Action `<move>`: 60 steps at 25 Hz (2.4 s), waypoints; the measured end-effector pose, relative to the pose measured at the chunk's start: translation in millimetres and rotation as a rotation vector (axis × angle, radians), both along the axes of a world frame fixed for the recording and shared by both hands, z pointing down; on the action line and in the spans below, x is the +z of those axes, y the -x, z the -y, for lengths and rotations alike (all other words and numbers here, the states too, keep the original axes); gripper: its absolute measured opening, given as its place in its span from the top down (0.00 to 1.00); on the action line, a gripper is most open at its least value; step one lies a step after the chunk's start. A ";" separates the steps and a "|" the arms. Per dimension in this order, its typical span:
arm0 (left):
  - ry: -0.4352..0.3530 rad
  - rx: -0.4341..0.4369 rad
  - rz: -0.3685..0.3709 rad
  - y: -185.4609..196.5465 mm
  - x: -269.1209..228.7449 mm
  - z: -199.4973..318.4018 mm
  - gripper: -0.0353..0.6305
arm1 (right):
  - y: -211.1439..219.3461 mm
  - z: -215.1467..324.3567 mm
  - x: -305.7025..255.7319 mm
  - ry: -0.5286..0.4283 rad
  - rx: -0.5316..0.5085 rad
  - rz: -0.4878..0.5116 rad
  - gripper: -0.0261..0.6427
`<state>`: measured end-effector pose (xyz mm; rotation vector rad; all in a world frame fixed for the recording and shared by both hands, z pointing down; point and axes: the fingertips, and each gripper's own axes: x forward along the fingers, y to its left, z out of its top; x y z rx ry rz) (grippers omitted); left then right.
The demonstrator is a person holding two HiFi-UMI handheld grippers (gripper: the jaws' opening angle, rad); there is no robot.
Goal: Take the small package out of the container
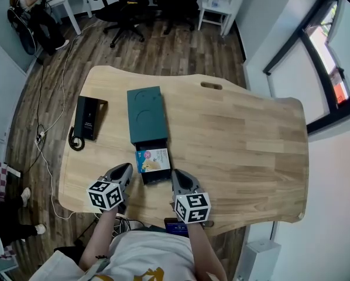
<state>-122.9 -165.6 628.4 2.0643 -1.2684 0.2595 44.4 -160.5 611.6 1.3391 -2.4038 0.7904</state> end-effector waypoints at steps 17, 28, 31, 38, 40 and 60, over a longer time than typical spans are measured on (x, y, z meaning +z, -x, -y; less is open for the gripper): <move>0.197 0.005 -0.160 -24.5 47.0 20.3 0.69 | -14.4 23.1 33.3 0.068 0.017 -0.001 0.96; 0.216 0.022 -0.175 -28.3 49.2 24.3 0.70 | -25.9 33.5 38.8 0.065 0.034 -0.019 0.96; 0.229 0.002 -0.206 -24.9 48.4 22.5 0.71 | -31.8 35.4 34.8 0.060 0.048 -0.020 0.96; 0.211 -0.004 -0.271 -13.1 33.2 13.3 0.77 | -27.3 28.5 24.3 0.041 0.042 -0.016 0.96; 0.206 -0.001 -0.270 -12.4 30.4 10.1 0.79 | -22.6 26.4 21.9 0.034 0.033 -0.013 0.96; 0.125 -0.037 -0.494 -14.0 -26.0 20.9 0.80 | -14.4 15.2 -24.1 -0.059 0.010 0.012 0.96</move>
